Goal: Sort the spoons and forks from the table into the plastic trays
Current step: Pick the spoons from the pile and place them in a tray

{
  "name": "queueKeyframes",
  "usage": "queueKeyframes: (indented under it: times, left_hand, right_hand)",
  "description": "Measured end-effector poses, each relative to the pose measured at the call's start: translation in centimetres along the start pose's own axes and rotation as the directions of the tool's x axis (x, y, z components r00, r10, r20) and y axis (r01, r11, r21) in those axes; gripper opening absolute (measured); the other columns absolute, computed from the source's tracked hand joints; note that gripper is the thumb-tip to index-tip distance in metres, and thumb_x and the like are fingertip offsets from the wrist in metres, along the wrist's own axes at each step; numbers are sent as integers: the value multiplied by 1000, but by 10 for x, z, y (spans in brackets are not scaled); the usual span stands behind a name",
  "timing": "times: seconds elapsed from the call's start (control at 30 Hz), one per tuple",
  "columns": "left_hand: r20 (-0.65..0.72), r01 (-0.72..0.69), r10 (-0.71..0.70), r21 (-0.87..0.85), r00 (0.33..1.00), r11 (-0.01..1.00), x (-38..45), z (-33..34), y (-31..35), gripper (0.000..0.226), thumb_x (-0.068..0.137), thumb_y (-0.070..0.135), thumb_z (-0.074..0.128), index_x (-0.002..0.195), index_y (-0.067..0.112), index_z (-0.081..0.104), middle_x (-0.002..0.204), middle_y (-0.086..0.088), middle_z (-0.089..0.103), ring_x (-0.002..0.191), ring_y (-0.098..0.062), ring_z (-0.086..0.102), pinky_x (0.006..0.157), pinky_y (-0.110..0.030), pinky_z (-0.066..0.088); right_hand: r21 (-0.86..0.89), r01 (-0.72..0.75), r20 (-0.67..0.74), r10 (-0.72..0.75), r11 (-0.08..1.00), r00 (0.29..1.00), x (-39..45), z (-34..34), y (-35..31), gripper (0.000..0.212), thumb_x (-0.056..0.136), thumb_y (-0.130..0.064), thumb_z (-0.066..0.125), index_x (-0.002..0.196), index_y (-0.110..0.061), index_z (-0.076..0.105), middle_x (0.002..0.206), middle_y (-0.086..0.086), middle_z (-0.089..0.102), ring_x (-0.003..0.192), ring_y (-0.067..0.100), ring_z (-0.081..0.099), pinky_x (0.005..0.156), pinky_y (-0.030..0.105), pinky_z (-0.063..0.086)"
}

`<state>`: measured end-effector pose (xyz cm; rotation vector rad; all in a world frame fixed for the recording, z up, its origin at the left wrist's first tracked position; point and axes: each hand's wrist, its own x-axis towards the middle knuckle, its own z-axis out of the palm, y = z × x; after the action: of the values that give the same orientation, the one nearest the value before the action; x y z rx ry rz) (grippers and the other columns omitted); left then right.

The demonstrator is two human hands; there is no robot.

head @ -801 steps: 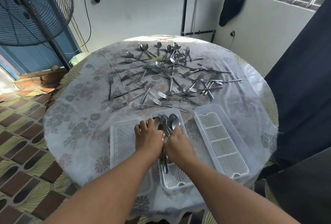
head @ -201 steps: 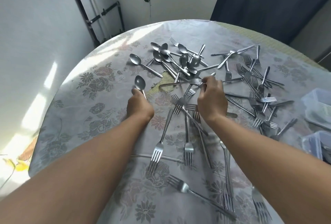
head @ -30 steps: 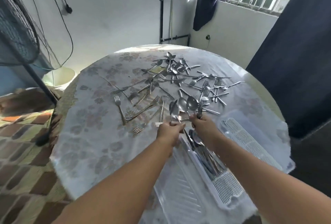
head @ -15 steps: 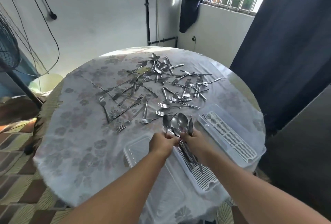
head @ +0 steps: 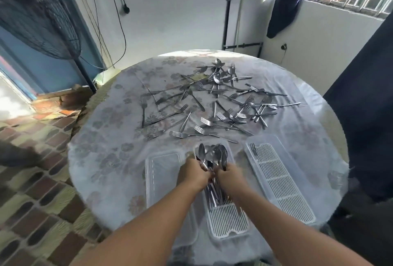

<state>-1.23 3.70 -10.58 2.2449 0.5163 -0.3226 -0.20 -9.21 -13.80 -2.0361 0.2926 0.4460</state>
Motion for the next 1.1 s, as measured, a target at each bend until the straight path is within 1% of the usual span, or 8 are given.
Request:
queueKeyframes:
  times: [0.07, 0.33, 0.47, 0.6, 0.7, 0.83, 0.93, 1.1]
  left_hand:
    - [-21, 7, -5, 79, 1000, 997, -1, 3, 2, 22, 83, 33, 82, 76, 15, 71, 73, 1, 70, 70, -15, 67, 59, -26, 44]
    - [-118, -4, 42, 299, 992, 954, -2, 18, 8, 2, 85, 15, 67, 83, 15, 68, 85, -5, 70, 77, -26, 68, 71, -37, 58]
    - [-126, 17, 0, 141, 992, 990, -4, 21, 9, 13, 85, 21, 69, 73, 17, 65, 76, -1, 69, 73, -21, 66, 66, -32, 54]
    - [-175, 14, -16, -12, 984, 1000, -7, 17, -1, 18, 86, 31, 76, 80, 17, 67, 77, 2, 71, 77, -18, 68, 74, -34, 58]
    - [-196, 3, -18, -75, 980, 997, -7, 7, -5, 16, 87, 30, 79, 81, 21, 67, 80, 3, 73, 79, -16, 70, 78, -31, 58]
    - [-241, -1, -34, -142, 970, 990, -7, -6, -3, 20, 86, 30, 81, 76, 25, 64, 77, 7, 74, 77, -11, 70, 77, -30, 57]
    - [-244, -6, -36, -169, 969, 986, -10, -14, -5, 15, 86, 29, 81, 82, 23, 69, 78, 6, 75, 76, -9, 70, 69, -25, 54]
    - [-250, -20, -35, -213, 968, 977, -14, -19, -8, 11, 89, 26, 79, 89, 18, 71, 77, 8, 72, 67, 0, 65, 58, -17, 46]
  right_hand:
    - [-98, 23, 32, -20, 995, 999, 4, -1, 2, 24, 101, -21, 51, 90, -13, 71, 78, 8, 70, 63, 18, 56, 59, 41, 50]
    - [-355, 129, -7, -141, 926, 990, -5, -5, 0, 27, 107, -20, 47, 88, -12, 64, 79, 3, 60, 60, 6, 48, 45, 17, 30]
    - [-245, 149, -37, -163, 958, 986, -7, -4, 2, 23, 104, -18, 49, 86, -13, 62, 84, 4, 66, 67, 14, 60, 52, 26, 41]
    - [-174, 185, -27, -192, 967, 981, -13, -8, -1, 13, 103, -17, 50, 96, -17, 61, 85, 0, 66, 72, 16, 64, 55, 27, 45]
    - [-246, 191, -4, -198, 950, 980, -9, -4, -3, 12, 104, -22, 49, 104, -15, 59, 100, 6, 64, 85, 22, 63, 71, 37, 53]
    - [-223, 238, 46, -234, 945, 971, -9, -1, -13, 31, 106, -27, 45, 131, -9, 51, 130, 15, 42, 107, 34, 55, 93, 39, 42]
    - [-372, 268, 125, -237, 889, 963, -7, -1, -14, 60, 105, -17, 41, 159, -2, 22, 145, 23, 26, 131, 43, 40, 111, 44, 35]
    - [-512, 300, 159, -254, 805, 954, 0, 0, -12, 75, 97, -7, 44, 162, -3, 8, 152, 23, 19, 142, 45, 22, 119, 52, 27]
